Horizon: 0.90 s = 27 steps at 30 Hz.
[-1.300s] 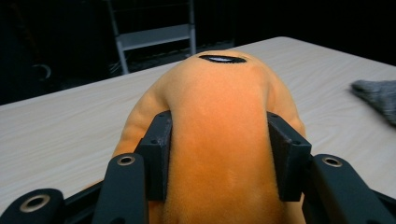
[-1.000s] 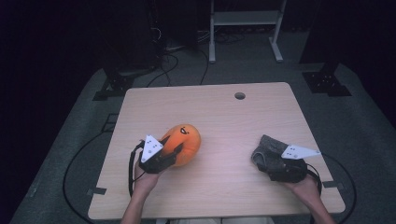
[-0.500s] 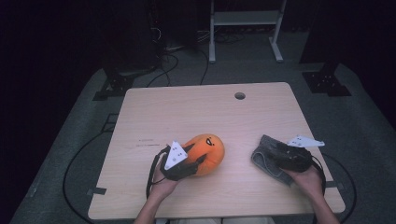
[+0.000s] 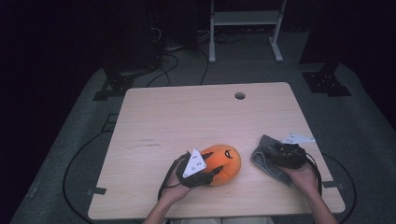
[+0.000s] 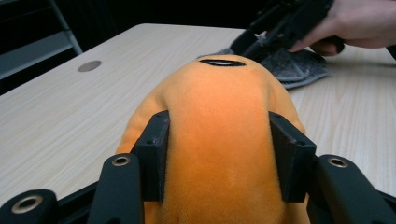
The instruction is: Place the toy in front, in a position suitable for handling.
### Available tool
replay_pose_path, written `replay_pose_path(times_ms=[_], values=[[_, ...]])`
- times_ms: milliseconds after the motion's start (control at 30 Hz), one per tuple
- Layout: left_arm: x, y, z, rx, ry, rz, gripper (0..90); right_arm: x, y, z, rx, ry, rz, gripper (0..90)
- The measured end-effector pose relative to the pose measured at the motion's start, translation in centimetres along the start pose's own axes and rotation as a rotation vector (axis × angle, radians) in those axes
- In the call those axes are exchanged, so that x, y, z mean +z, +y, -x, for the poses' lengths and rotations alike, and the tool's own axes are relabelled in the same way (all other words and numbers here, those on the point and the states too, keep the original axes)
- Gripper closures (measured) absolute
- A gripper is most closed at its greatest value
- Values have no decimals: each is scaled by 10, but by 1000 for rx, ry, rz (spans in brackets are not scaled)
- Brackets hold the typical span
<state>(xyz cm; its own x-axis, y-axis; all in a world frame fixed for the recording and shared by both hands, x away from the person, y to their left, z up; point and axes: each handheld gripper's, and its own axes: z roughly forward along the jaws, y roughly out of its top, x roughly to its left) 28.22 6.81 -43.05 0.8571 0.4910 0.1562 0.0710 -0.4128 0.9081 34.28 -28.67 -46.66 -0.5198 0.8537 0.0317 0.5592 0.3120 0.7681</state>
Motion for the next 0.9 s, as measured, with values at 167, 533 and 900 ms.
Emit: replay_pose_path(times_ms=[167,533,900], values=[[5,0,5,21,-28,-12,470,8,3,0,1,-1,-19,418],[9,-1,7,17,-40,-25,247,14,-1,-5,0,-36,-62,578],[-14,-4,3,-32,-12,-13,128,9,-4,-1,24,-20,-69,750]])
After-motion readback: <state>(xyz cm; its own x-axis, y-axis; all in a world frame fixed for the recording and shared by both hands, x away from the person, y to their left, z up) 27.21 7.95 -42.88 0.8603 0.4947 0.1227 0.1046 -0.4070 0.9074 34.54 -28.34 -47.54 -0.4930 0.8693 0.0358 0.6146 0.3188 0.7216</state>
